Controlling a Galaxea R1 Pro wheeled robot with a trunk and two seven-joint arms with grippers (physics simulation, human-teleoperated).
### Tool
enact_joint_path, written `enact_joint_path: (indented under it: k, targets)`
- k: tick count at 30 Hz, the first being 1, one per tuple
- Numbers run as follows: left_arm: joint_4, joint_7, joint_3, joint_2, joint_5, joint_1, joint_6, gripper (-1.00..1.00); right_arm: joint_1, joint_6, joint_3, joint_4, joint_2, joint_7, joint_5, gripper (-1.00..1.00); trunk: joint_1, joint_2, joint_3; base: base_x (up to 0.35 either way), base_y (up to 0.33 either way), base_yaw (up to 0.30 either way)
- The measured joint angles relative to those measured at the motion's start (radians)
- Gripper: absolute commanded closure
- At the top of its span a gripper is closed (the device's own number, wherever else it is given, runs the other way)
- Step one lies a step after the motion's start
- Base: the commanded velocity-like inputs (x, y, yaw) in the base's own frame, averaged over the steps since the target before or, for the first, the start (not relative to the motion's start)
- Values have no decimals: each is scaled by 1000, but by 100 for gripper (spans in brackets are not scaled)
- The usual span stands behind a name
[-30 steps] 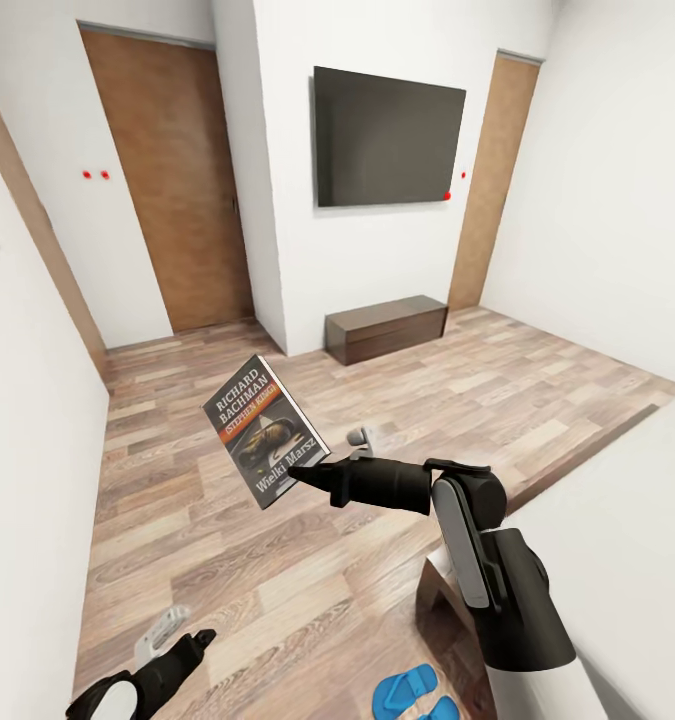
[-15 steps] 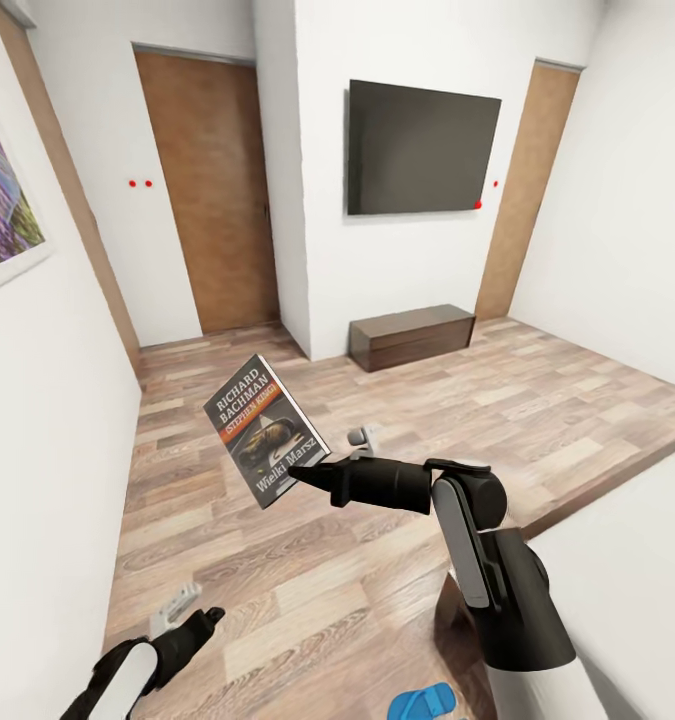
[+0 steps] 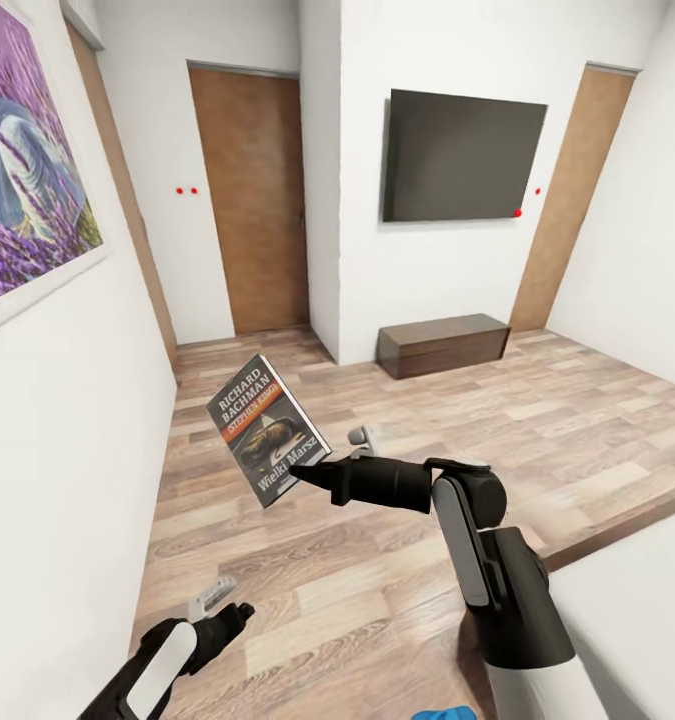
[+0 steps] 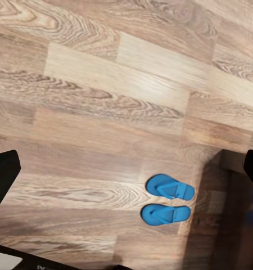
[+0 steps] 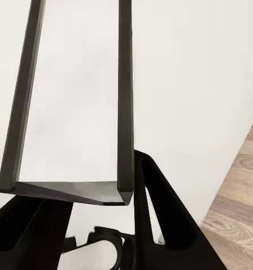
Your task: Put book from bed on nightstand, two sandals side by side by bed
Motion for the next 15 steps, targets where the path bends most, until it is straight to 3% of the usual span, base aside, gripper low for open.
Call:
enact_joint_path:
  k: [15]
  targets:
    - [8, 1, -16, -9, 2, -4, -2, -100, -5, -1, -6, 7, 0, -2, 1, 100, 0, 0, 10, 0, 0, 258]
